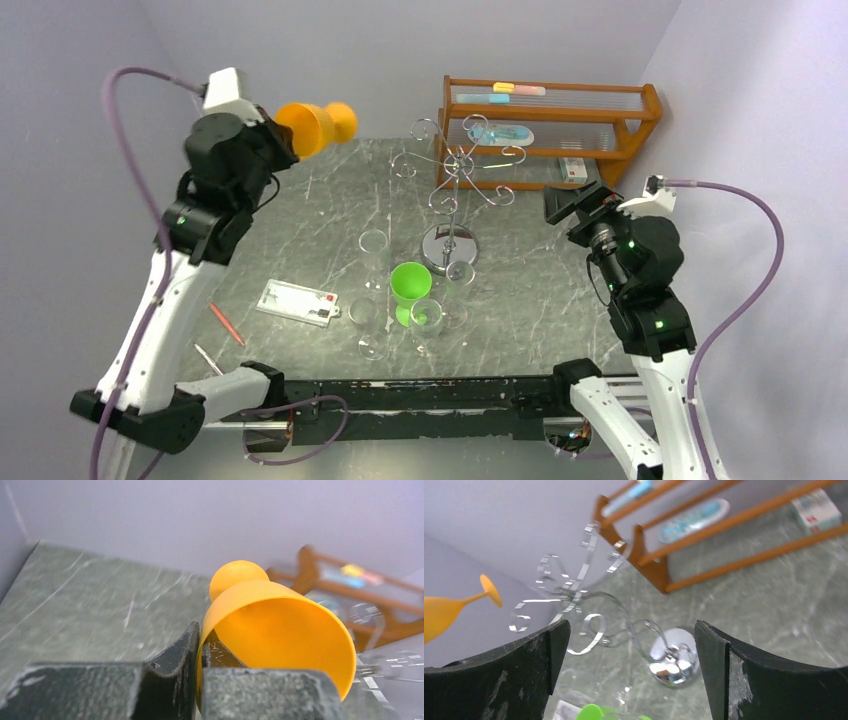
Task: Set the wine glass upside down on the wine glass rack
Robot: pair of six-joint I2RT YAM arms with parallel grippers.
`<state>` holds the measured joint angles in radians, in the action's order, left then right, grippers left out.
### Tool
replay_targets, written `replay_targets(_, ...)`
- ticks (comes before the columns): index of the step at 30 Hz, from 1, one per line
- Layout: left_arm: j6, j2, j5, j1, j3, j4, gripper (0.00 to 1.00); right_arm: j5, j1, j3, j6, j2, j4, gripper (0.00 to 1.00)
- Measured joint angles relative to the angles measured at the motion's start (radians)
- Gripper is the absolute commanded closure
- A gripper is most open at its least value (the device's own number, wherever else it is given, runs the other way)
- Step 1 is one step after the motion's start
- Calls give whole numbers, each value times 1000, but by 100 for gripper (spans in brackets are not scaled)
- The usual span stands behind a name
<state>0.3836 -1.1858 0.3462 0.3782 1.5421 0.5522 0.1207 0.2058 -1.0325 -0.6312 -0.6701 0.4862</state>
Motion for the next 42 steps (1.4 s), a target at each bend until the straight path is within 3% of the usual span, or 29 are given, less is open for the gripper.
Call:
replay_targets(6,53,104,-111,-2,26,-194,95,-132,0,-5,-35,33,-211,0)
replay_targets(10,122,101,-232,-2,31,-351,95,-225,0,-105,-66,-50,-315,0)
replay_targets(15,221,-9,-417,-2,66,-573,95,-289,0,-233,-105,-164,-425,0)
replay_targets(20,329,-211,-554,46,143,-791,95,-378,0,-233,-251,-230,-589,1)
replay_targets(29,438,-410,-575,292,126,-1070,95,-513,0,-130,-540,-390,-989,20)
replay_targets(36,500,-404,-531,314,16,-1275,95,-494,0,-93,-654,-416,-1193,21)
replay_targets(42,539,-404,-514,327,-17,-1339,95,-464,0,-113,-678,-427,-1267,32)
